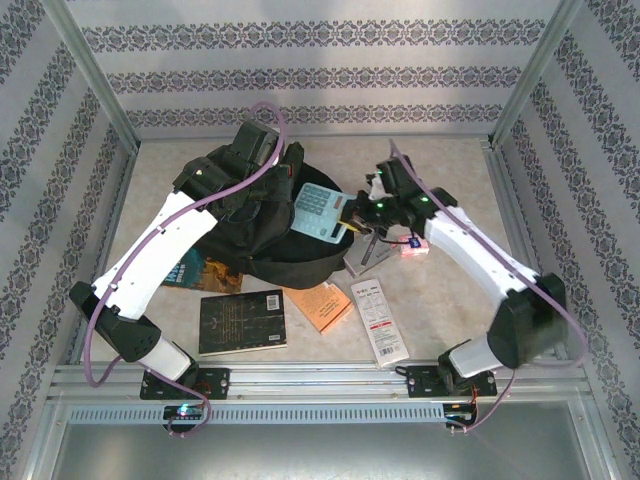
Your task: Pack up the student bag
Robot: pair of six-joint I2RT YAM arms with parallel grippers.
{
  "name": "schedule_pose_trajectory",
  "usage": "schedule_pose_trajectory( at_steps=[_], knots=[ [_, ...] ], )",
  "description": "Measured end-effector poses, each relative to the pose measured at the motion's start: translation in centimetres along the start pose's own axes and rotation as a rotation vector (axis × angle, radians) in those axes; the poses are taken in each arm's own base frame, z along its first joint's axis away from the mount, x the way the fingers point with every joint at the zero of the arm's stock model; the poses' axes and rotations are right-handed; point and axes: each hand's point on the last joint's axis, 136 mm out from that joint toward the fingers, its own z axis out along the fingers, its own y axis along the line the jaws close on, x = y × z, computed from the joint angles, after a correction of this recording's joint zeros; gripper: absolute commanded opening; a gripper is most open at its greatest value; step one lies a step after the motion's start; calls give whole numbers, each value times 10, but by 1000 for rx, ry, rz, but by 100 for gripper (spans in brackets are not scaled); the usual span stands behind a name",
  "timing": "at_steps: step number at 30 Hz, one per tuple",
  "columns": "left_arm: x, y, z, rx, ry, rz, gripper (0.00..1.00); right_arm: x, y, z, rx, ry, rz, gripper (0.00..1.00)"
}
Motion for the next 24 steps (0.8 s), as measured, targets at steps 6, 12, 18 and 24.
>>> schedule_pose_trajectory(
  at_steps=[6, 12, 18, 24],
  knots=[
    [0, -10, 0, 55, 11, -13, 0, -10, 16, 64, -27, 32, 48, 0],
    [-2, -20, -2, 107, 14, -36, 0, -35, 43, 139, -80, 42, 98, 0],
    [-9, -21, 0, 109, 4, -41, 0, -51, 85, 193, -219, 23, 149, 44],
    [-11, -18, 4, 97, 5, -48, 0, -49, 102, 210, -278, 25, 170, 62]
  ],
)
